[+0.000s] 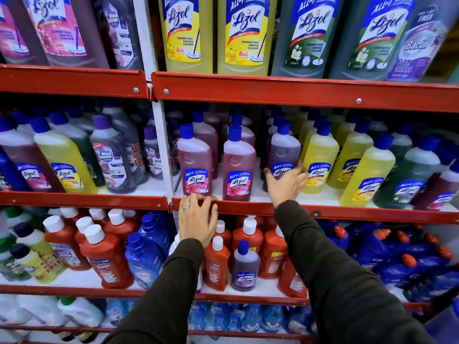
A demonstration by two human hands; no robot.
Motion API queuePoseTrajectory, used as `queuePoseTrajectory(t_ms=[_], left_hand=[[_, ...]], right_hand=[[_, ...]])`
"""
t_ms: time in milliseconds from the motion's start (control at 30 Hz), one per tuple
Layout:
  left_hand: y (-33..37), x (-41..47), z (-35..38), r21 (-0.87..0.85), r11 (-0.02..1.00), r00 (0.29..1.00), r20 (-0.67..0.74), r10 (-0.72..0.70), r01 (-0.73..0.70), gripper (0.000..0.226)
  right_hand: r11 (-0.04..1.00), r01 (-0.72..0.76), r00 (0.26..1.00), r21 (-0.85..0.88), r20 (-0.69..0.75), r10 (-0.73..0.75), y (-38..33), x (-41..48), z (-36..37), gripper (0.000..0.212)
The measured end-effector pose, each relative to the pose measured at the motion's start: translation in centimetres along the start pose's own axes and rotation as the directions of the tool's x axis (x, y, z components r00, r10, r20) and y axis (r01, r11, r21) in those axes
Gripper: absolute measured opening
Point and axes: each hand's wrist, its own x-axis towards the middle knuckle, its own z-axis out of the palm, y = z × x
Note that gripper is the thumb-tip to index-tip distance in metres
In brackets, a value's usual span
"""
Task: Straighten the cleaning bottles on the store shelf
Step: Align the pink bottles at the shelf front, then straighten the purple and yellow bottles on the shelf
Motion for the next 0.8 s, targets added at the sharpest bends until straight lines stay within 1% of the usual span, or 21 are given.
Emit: queuePoseTrajectory(t_ms=[100,233,467,600,800], left_hand=[[0.0,0.0,0.1,0.006,1.0,1.0,0.006,-0.015,0.015,0.032],[0.2,0.1,0.1,0.036,0.999,0.999,0.012,-0.031,0.031,0.033],[0.6,0.1,0.0,0.03,0.999,0.999,0.021,-0.046,0.045,0.034],[0.7,0.1,-0.1,0.035,0.998,0.998,0.029,-0.056,0.055,0.035],[1.0,0.2,-0.2,0.021,0.997,0.996,0.03,-0.078,0.078,0.037]], right_hand=[[0.999,0.021,0.997,0.041,0.068,-0.024,0.3,1.7,0.1,0.1],[0.998,0.051,0.994,0.04,0.096,-0.055,0.7,2.0,0.2,0.097],[0.992,0.126,0.988,-0.015,0.087,-0.124,1.7,0.2,-0.8,0.097],[0.985,0.167,0.984,-0.042,0.073,-0.163,2.3,-0.9,-1.5,0.093],[0.983,0.182,0.98,-0.036,0.084,-0.178,2.5,-1.7,-2.2,0.097]])
